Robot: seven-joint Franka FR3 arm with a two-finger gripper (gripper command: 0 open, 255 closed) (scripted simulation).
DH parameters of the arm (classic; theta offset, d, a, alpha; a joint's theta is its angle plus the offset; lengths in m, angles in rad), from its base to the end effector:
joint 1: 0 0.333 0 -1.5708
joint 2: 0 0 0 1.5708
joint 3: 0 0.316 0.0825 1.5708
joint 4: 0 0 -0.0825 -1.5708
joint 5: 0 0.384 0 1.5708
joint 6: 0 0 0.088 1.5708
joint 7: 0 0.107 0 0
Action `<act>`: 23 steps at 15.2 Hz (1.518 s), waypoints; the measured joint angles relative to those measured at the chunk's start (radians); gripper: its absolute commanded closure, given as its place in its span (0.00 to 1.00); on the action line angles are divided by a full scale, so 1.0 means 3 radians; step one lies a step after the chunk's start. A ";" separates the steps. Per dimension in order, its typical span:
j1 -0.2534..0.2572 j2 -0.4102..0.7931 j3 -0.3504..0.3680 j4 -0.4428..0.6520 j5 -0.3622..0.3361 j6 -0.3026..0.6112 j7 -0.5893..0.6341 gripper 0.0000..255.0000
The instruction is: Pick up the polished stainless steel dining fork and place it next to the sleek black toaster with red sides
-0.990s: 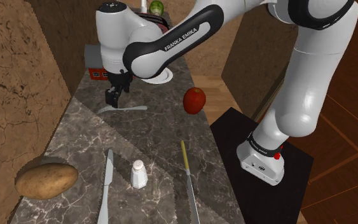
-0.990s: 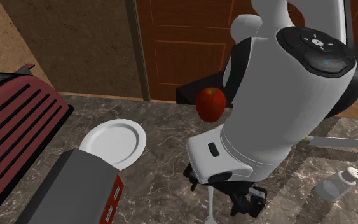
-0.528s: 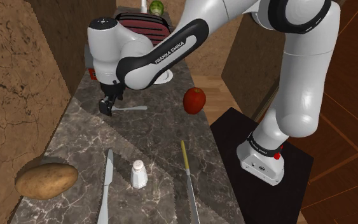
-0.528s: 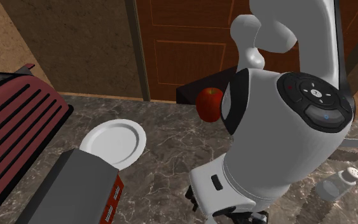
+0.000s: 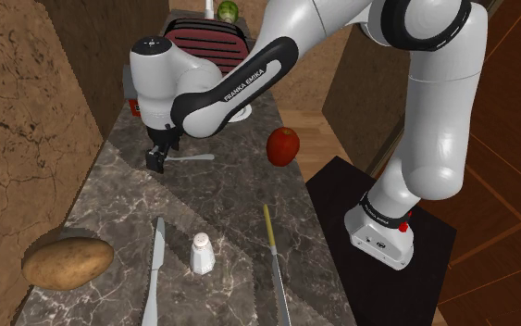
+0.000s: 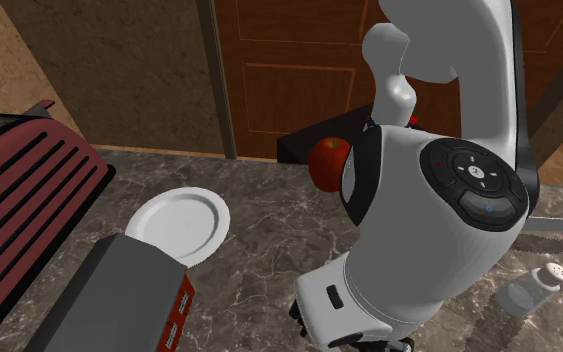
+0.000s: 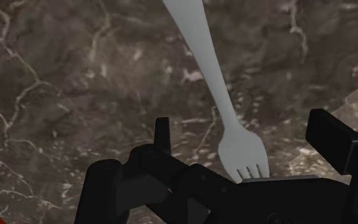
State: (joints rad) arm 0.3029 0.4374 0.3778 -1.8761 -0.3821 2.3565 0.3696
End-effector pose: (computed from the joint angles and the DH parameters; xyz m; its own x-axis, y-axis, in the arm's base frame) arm 0.5114 0.3874 0.3002 0.8528 0.5093 0.1158 0.5005 -0.8602 0.0978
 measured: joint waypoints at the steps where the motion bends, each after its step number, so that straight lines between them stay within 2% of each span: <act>1: 0.0000 0.0000 0.0000 0.0000 0.0000 0.0000 0.0000 0.00; 2: 0.0000 0.0000 0.0000 0.0000 0.0000 0.0000 0.0000 1.00; 12: -0.0001 -0.0001 -0.0001 0.0001 0.0000 -0.0001 0.0001 1.00; 23: -0.0062 -0.0255 0.0090 0.0102 0.0182 -0.0329 -0.0150 1.00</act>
State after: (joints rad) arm 0.2843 0.3608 0.4047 -1.8454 -0.3274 2.2579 0.3246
